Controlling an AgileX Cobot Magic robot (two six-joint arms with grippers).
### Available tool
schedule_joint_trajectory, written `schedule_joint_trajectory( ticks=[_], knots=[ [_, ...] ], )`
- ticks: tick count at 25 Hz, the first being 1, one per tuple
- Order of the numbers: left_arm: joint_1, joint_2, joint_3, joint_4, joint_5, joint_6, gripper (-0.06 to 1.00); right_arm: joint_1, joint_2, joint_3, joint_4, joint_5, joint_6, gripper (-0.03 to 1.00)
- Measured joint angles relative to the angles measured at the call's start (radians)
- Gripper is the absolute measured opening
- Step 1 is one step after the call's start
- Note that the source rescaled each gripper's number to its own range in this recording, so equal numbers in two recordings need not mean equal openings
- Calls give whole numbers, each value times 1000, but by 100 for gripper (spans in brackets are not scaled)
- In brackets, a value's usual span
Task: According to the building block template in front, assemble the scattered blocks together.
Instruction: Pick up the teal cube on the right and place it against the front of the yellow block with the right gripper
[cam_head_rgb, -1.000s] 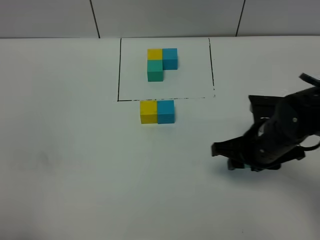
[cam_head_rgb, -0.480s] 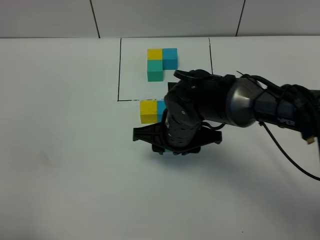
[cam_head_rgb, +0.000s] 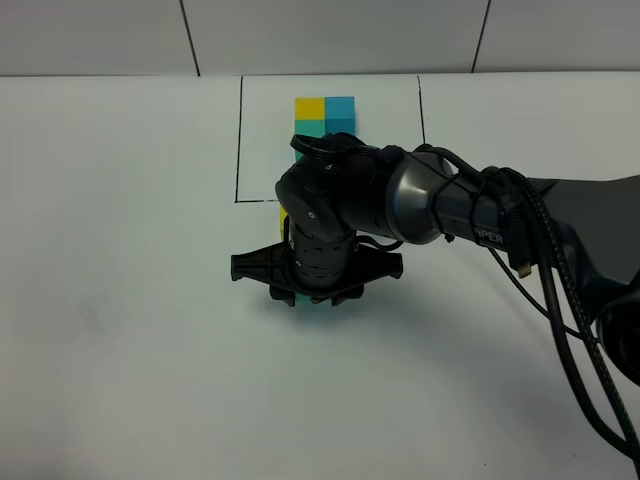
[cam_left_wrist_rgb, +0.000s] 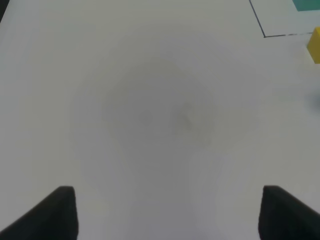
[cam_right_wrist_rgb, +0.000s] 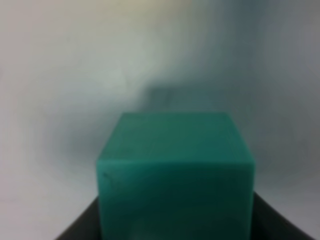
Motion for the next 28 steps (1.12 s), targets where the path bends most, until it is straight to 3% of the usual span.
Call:
schedule_joint_trajectory(
  ticks=[20,28],
  knots=[
    [0,0,0,0,0,0,67,2,68,-85,-85,-2,17,22],
    [0,0,0,0,0,0,67,2,143,-185,-94,6,21,22]
  ],
)
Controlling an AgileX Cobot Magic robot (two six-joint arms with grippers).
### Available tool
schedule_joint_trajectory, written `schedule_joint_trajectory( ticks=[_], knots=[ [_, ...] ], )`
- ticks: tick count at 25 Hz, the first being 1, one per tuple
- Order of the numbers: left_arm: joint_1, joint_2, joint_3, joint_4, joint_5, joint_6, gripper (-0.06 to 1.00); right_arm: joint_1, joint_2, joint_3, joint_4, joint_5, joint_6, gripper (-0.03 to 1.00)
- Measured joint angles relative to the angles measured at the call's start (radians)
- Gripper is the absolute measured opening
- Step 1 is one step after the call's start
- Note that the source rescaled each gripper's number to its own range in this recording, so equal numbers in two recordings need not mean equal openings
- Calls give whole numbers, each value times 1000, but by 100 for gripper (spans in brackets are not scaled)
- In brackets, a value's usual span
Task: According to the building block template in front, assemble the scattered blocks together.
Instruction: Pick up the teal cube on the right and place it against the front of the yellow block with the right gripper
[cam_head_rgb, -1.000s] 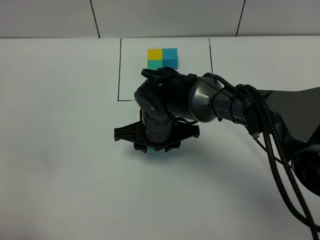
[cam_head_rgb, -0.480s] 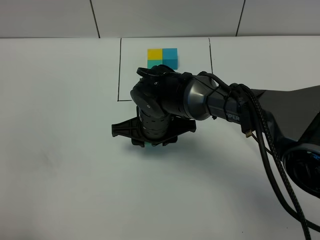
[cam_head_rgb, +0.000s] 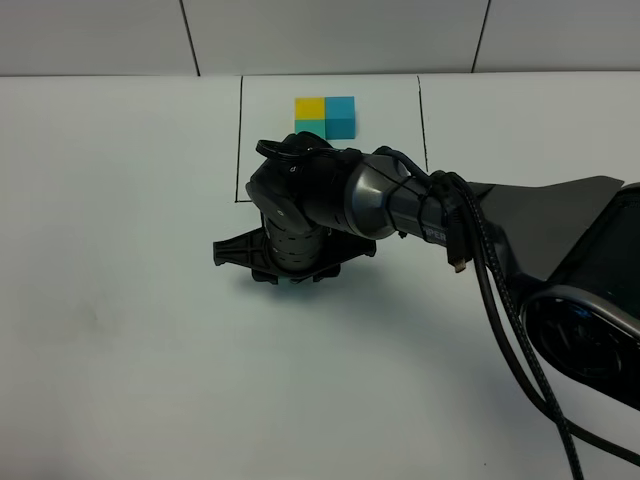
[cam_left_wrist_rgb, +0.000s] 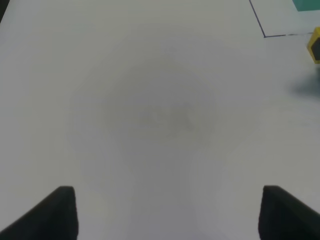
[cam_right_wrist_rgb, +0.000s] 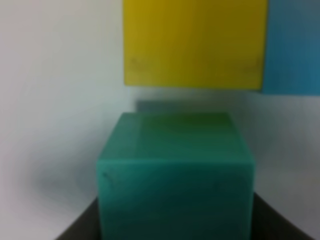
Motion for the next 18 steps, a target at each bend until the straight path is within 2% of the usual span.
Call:
schedule_joint_trajectory(
  ticks=[7,18],
  knots=[
    [0,0,0,0,0,0,67,-4,52,-67,26,56,-27,22],
    [0,0,0,0,0,0,67,-23,54,-75,31,75,-45,22]
  ],
)
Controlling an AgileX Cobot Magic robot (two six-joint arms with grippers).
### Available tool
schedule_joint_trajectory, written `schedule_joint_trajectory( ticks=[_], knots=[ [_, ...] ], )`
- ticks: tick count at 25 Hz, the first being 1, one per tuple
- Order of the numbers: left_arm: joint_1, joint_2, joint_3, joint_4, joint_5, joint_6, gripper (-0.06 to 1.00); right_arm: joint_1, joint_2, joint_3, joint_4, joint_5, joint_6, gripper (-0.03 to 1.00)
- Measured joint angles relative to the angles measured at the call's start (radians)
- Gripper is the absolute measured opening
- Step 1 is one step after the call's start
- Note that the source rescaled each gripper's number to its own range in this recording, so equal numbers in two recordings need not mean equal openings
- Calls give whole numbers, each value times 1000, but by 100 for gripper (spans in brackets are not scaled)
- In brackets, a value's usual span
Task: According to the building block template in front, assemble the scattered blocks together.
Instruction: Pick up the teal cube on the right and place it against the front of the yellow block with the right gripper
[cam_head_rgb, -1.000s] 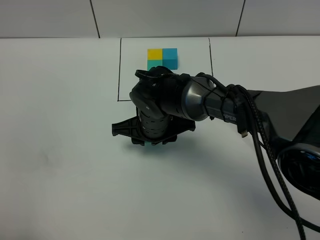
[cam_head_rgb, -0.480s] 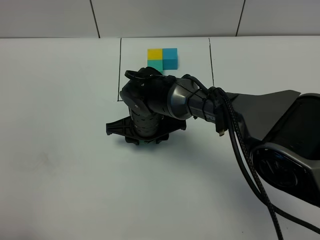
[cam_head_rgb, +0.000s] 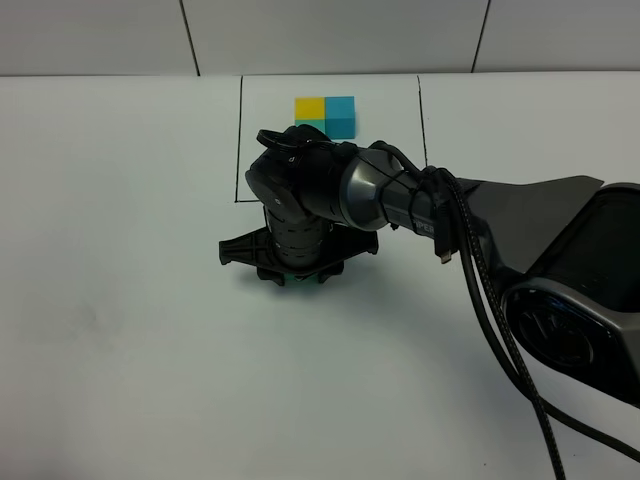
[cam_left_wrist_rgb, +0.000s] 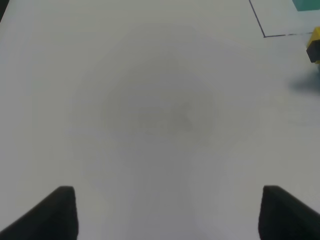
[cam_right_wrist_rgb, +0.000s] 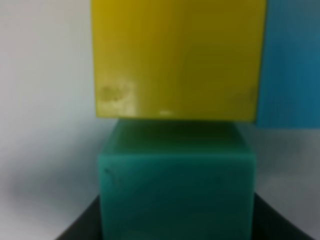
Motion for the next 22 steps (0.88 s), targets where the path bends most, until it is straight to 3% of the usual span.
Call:
schedule_joint_trajectory(
  ticks=[22],
  knots=[
    [0,0,0,0,0,0,67,0,3,0,0,-30,0,22]
  ],
)
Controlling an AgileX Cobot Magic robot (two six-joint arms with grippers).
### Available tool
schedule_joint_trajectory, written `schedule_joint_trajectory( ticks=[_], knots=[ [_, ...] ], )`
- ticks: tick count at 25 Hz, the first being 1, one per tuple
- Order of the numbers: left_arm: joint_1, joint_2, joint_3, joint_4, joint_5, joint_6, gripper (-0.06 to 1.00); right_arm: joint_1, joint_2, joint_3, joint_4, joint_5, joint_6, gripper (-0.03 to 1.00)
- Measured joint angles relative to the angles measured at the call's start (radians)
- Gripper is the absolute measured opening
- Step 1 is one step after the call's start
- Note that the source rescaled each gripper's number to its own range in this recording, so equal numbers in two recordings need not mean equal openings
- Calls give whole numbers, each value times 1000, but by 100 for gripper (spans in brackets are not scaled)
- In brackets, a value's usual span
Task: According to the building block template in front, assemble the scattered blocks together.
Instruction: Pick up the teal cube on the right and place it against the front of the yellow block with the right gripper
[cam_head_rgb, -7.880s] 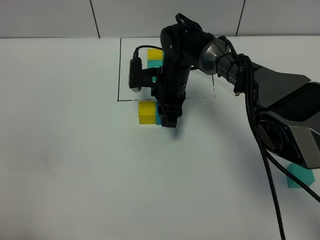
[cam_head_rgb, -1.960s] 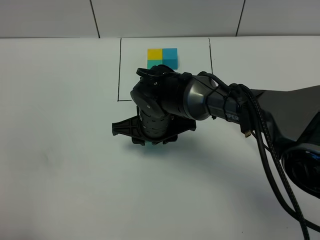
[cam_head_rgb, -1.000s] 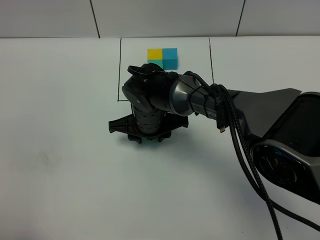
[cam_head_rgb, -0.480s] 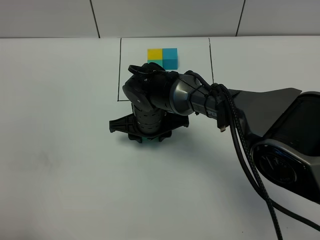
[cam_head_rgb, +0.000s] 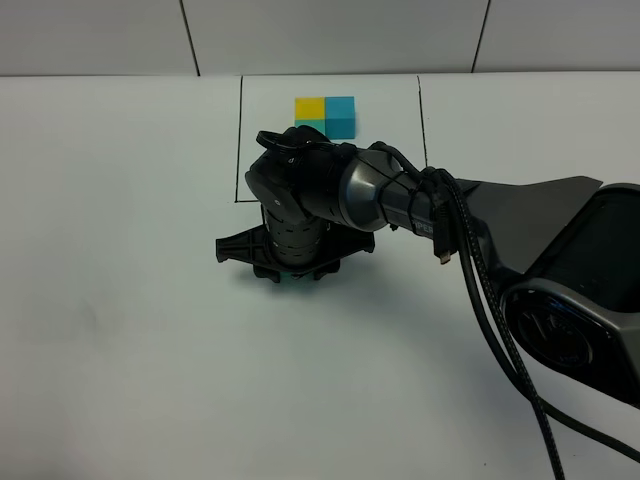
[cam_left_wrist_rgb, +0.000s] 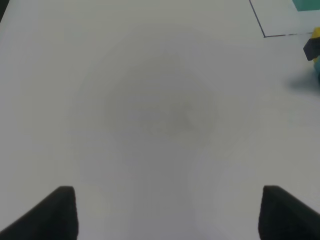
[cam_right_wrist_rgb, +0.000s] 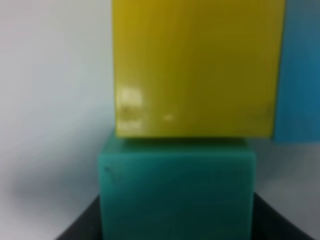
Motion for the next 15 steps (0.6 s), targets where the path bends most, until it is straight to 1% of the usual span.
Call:
schedule_joint_trajectory(
  ticks=[15],
  knots=[
    [0,0,0,0,0,0,67,0,0,0,-3,-1,0,22]
  ],
)
